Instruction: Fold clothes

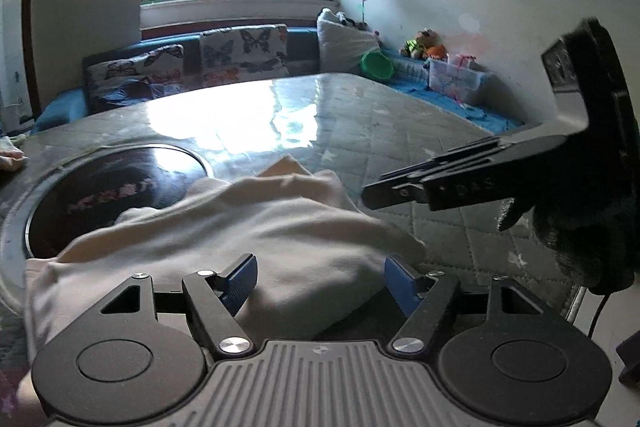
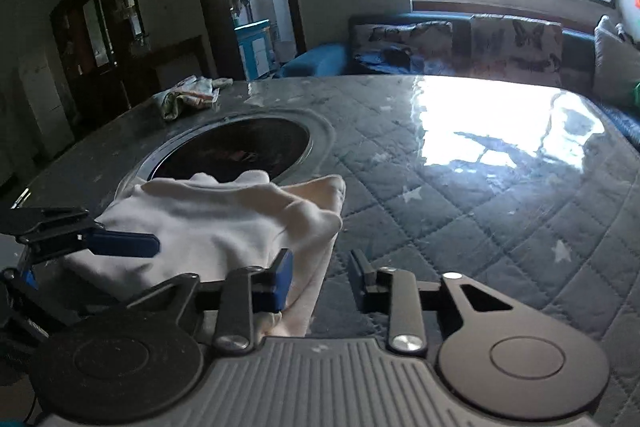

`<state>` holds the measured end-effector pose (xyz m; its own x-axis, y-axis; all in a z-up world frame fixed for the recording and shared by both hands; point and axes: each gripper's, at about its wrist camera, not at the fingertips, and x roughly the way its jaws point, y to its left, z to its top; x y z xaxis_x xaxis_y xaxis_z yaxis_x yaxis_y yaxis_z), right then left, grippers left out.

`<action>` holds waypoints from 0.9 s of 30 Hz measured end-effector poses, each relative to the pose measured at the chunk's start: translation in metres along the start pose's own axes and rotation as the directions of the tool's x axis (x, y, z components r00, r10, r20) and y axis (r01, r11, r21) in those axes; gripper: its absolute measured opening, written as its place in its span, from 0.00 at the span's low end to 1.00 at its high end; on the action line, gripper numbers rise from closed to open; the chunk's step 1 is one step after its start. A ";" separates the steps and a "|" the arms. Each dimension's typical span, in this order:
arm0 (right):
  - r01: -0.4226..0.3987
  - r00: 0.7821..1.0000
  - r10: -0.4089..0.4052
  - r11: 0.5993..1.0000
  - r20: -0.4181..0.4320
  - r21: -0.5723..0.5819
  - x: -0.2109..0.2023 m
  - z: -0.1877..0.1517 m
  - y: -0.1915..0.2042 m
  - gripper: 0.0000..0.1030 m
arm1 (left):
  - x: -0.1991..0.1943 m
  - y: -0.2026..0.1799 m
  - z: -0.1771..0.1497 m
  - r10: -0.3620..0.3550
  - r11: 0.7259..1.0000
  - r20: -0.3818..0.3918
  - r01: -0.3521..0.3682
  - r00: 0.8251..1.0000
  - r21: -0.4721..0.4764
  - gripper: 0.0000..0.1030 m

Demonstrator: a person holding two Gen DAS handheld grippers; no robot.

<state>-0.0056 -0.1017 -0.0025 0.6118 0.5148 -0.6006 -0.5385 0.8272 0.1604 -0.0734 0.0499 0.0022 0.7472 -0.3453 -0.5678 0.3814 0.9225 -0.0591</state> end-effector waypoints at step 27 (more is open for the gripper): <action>0.110 0.993 -0.096 0.958 0.066 -0.264 0.021 -0.002 0.036 0.04 | 0.010 -0.010 -0.005 -0.027 0.999 -0.011 0.027 1.000 0.044 0.66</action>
<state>-0.0130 -0.0609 -0.0107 0.6974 0.4465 -0.5606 -0.6016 0.7899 -0.1192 -0.0723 0.0382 -0.0068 0.7305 -0.3679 -0.5753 0.4251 0.9043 -0.0386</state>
